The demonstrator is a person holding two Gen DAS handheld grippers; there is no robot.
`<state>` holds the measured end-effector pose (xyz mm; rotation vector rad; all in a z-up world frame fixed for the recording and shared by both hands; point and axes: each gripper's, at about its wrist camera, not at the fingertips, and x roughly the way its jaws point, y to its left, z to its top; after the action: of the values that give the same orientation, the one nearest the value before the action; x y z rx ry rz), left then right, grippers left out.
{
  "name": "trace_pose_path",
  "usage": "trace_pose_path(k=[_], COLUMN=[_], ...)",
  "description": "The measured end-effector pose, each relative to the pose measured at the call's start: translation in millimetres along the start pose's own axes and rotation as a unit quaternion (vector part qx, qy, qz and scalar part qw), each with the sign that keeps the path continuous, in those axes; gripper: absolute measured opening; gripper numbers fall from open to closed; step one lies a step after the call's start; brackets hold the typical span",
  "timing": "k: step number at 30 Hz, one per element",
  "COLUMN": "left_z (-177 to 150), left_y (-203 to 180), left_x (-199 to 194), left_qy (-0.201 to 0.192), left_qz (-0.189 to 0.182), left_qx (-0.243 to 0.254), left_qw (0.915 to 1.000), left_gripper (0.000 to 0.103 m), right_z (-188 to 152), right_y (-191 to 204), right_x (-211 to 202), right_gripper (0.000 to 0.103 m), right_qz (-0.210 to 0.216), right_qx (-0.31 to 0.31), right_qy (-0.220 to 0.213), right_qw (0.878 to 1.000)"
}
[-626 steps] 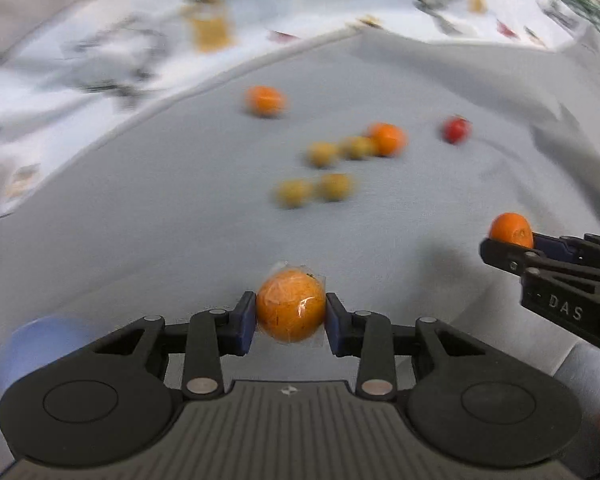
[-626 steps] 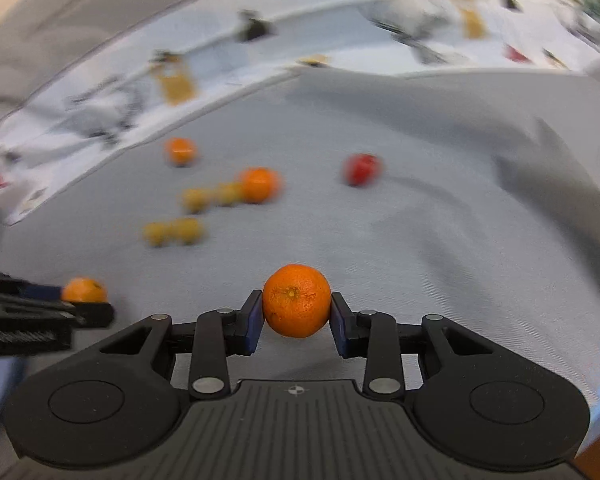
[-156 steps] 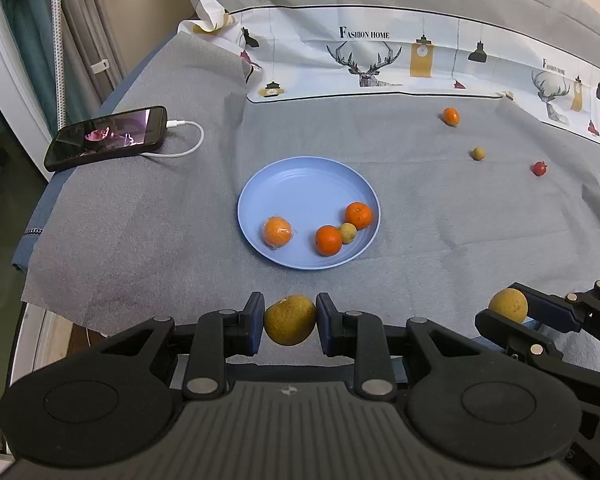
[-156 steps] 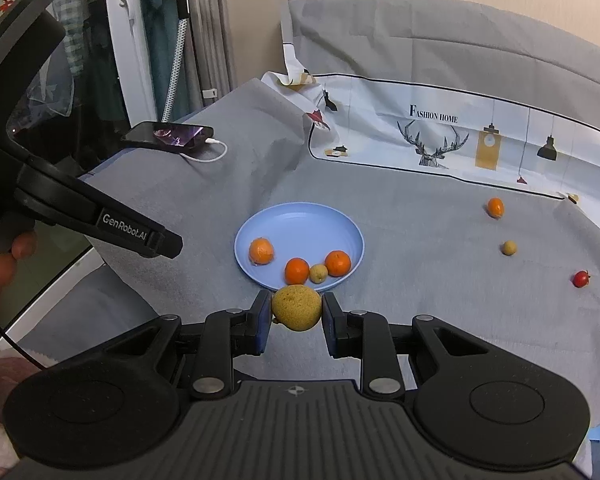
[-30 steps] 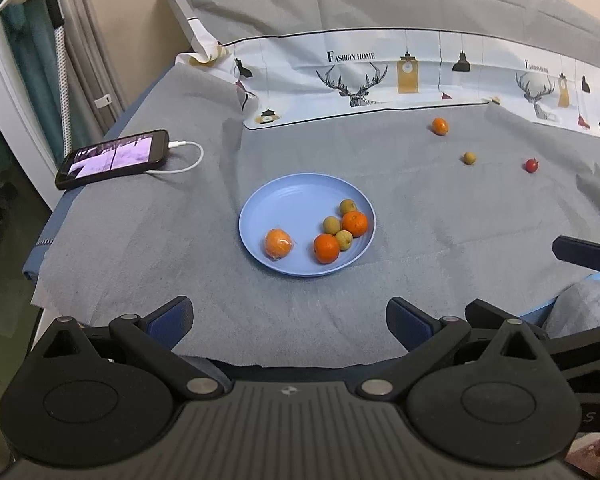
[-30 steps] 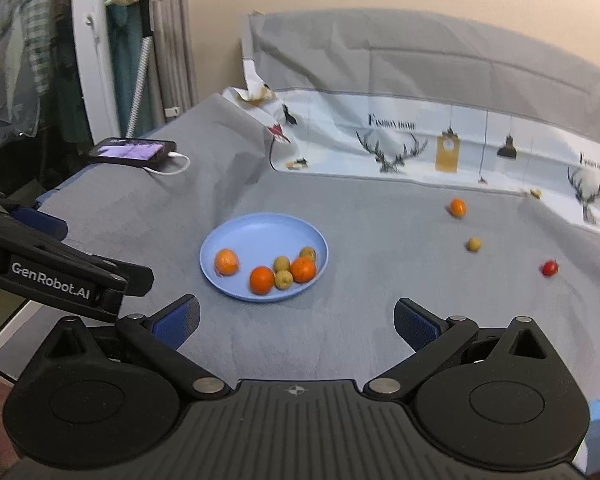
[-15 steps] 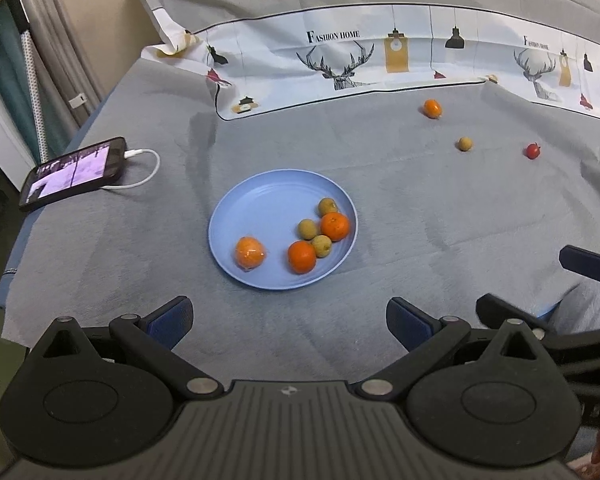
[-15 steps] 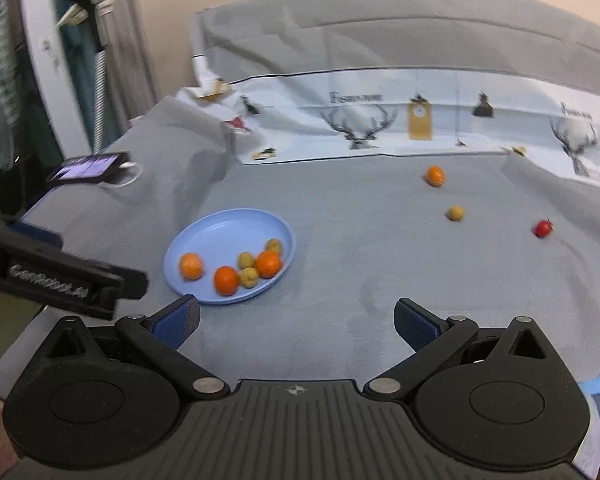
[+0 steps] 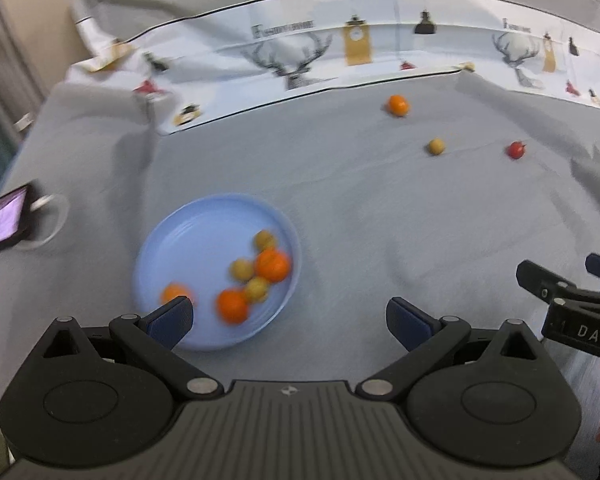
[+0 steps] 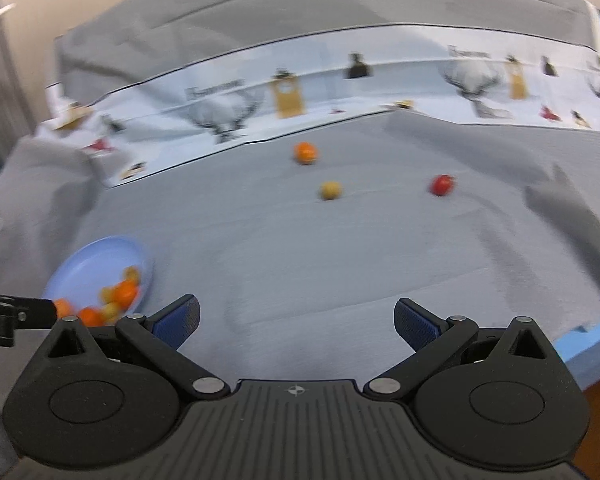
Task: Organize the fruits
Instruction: 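Grasp the yellow fruit with the left tool while the right tool grasps the red tomato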
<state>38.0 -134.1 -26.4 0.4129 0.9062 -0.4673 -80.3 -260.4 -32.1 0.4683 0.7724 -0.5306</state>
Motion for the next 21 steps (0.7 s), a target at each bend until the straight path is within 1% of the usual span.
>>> trace_pose_path(k=[3, 5, 8, 12, 16, 18, 21], left_z=[22, 39, 64, 98, 131, 145, 159], left_y=[-22, -40, -67, -97, -125, -139, -154], left_x=[23, 44, 76, 125, 176, 203, 238], left_qy=[-0.006, -0.009, -0.012, -0.011, -0.024, -0.023, -0.016], left_qz=[-0.017, -0.036, -0.059, -0.076, -0.075, -0.074, -0.08], left_qx=[0.007, 0.016, 0.027, 0.024, 0.034, 0.04, 0.035], left_qw=[0.9998, 0.9992, 0.9978, 0.9968, 0.9963, 0.9962, 0.9961], left_gripper=[0.103, 0.103, 0.103, 0.103, 0.103, 0.103, 0.103], right_z=[8, 15, 28, 48, 70, 81, 92], right_y=[-23, -38, -58, -89, -121, -138, -158], right_x=[18, 33, 61, 109, 163, 190, 229], right_gripper=[0.102, 0.102, 0.102, 0.102, 0.102, 0.102, 0.102], right_qz=[-0.031, -0.049, -0.075, -0.099, -0.113, -0.118, -0.129], right_qx=[0.015, 0.02, 0.017, 0.02, 0.025, 0.02, 0.015], right_qy=[-0.003, -0.007, -0.015, -0.017, -0.026, -0.021, -0.016], right_qw=[0.999, 0.999, 0.997, 0.995, 0.993, 0.993, 0.991])
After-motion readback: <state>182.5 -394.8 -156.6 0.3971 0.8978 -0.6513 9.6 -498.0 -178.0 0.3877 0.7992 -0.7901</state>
